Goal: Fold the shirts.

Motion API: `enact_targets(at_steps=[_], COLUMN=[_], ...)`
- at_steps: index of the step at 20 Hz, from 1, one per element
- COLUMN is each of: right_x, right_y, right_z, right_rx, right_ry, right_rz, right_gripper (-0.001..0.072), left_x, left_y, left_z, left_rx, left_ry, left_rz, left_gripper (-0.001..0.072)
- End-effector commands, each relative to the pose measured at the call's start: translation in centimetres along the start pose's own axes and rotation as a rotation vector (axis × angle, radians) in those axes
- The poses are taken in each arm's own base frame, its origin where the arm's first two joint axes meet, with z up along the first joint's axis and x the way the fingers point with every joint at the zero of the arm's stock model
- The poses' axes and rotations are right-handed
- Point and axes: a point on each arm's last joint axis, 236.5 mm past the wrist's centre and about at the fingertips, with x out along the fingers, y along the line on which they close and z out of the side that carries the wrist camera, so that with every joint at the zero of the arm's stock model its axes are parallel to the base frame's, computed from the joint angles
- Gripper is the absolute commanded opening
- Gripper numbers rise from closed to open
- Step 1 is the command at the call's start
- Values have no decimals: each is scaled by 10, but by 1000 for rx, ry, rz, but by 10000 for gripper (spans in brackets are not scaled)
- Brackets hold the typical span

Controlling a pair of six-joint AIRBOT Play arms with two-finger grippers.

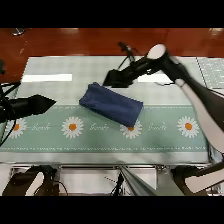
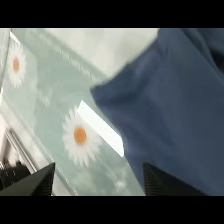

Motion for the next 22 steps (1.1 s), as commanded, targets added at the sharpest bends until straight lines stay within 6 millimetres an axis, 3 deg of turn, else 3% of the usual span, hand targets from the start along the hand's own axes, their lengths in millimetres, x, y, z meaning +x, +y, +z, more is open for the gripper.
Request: enact_targets(at_steps=[1,3,5,7,8,11,16,22], right_x=[-115,-166,-184,-163,-140,-82,-38,3], right_y=[-52,-85,-120,-148,-156,-158,-158,-153], right_z=[-56,-81,-114,-160,-181,-217,-205,-152], right_rx=[10,93,263,468,576,703,703,677], right_ry=[75,-103,-355,-541,-581,-522,-385,-261], right_rz=[-292,-479,-576,-552,-491,-342,-251,-110], right_gripper=[626,626,616,615,615,615,616,615], left_x=[9,12,17,21,23,29,42,43], left_y=[8,12,17,20,19,22,27,27], left_z=[-3,-4,-7,-13,-16,-24,-42,-44], left_rx=[-21,-29,-42,-52,-60,-82,-129,-132], left_ry=[9,4,7,21,27,42,90,94], left_rz=[10,15,20,22,15,6,-7,-10], left_gripper=[58,58,58,58,57,58,58,58])
